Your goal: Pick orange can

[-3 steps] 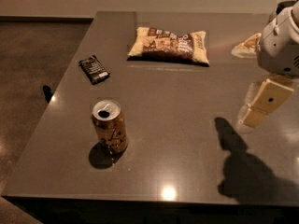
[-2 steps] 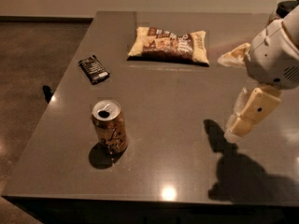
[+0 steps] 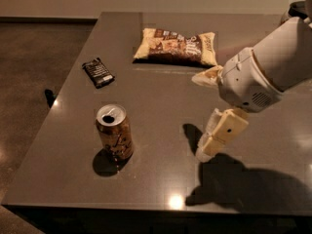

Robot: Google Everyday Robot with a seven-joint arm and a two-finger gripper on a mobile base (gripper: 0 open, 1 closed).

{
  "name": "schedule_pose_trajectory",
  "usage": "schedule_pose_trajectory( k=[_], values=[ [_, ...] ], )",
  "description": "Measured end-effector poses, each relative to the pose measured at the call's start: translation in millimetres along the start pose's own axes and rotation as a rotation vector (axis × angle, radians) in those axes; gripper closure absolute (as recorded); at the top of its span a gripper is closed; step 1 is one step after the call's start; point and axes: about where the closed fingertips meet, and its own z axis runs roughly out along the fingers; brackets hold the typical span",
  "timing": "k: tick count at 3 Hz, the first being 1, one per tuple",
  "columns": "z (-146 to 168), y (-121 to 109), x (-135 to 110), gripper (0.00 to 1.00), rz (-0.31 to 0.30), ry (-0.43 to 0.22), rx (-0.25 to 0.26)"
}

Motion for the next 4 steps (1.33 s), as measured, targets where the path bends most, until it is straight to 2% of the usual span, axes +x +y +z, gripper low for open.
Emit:
schedule_pose_trajectory(
  k=[1,2,4],
  values=[
    [22,6,-22,0.0,-0.033,-0.068,-0.03],
    [55,22,-54,0.0,-0.085,-0.158,-0.095],
    [93,34,-93,0.0,-0.129,-0.223,-0.148]
  ],
)
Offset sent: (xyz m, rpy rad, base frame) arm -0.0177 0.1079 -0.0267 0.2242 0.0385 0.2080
